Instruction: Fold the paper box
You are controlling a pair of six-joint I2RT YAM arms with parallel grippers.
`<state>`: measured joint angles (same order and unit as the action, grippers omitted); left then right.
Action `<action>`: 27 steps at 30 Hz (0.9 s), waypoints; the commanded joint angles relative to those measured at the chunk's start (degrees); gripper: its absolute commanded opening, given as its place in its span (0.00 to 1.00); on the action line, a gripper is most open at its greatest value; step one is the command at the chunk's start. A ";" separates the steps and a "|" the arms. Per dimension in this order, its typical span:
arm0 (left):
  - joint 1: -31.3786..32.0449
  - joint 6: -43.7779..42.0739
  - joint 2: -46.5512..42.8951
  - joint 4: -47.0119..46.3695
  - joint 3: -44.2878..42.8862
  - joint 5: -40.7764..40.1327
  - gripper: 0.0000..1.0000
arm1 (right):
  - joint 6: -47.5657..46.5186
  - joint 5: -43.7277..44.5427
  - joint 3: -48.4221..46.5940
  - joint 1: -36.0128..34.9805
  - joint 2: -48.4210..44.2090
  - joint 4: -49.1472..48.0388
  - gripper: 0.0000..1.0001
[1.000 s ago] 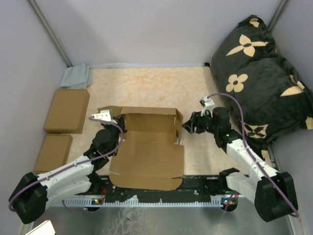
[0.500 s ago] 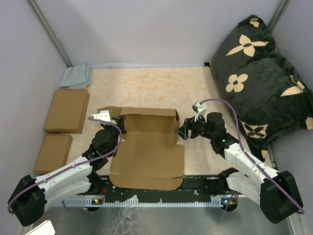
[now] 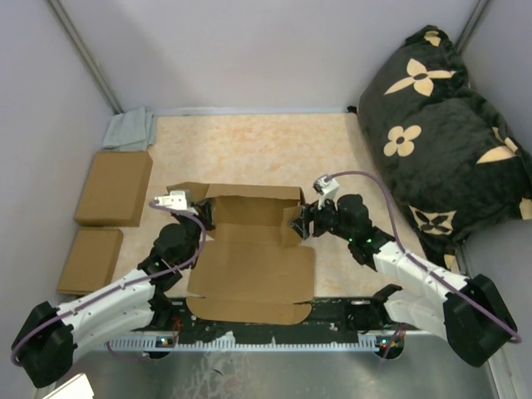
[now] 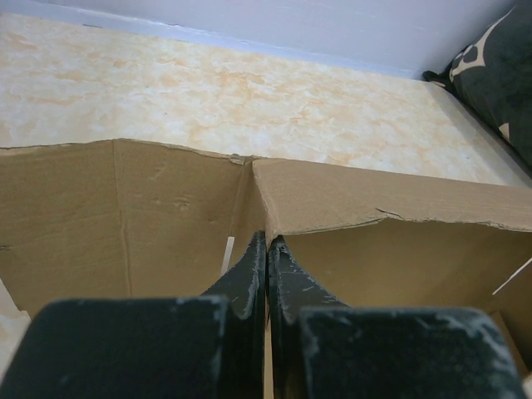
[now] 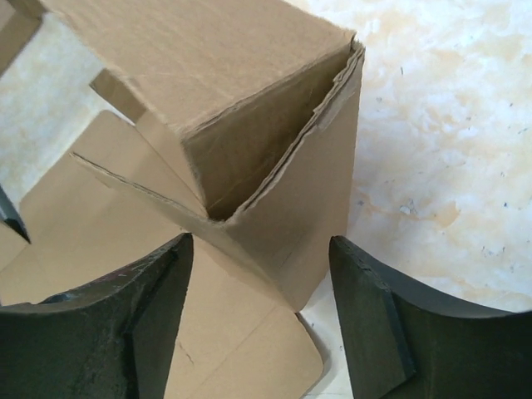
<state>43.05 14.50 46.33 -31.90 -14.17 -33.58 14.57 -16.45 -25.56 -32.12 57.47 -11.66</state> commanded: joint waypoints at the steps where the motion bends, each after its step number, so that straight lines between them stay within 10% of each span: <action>1: 1.35 -2.30 -1.57 -1.26 2.48 1.20 0.00 | -0.57 10.16 -1.53 -3.46 3.41 -5.14 0.63; 9: 4.91 -11.34 -3.18 -10.31 7.07 -1.75 0.00 | 0.12 23.23 -0.97 -9.22 5.08 -7.97 0.45; 27: 8.78 -22.92 12.24 -38.71 11.72 -5.45 0.00 | -1.33 25.28 2.35 -9.45 5.96 -16.81 0.47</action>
<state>51.13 -7.35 56.36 -66.26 -1.89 -40.12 14.98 7.07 -23.07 -41.10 62.65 -20.67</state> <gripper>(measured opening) 0.008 0.465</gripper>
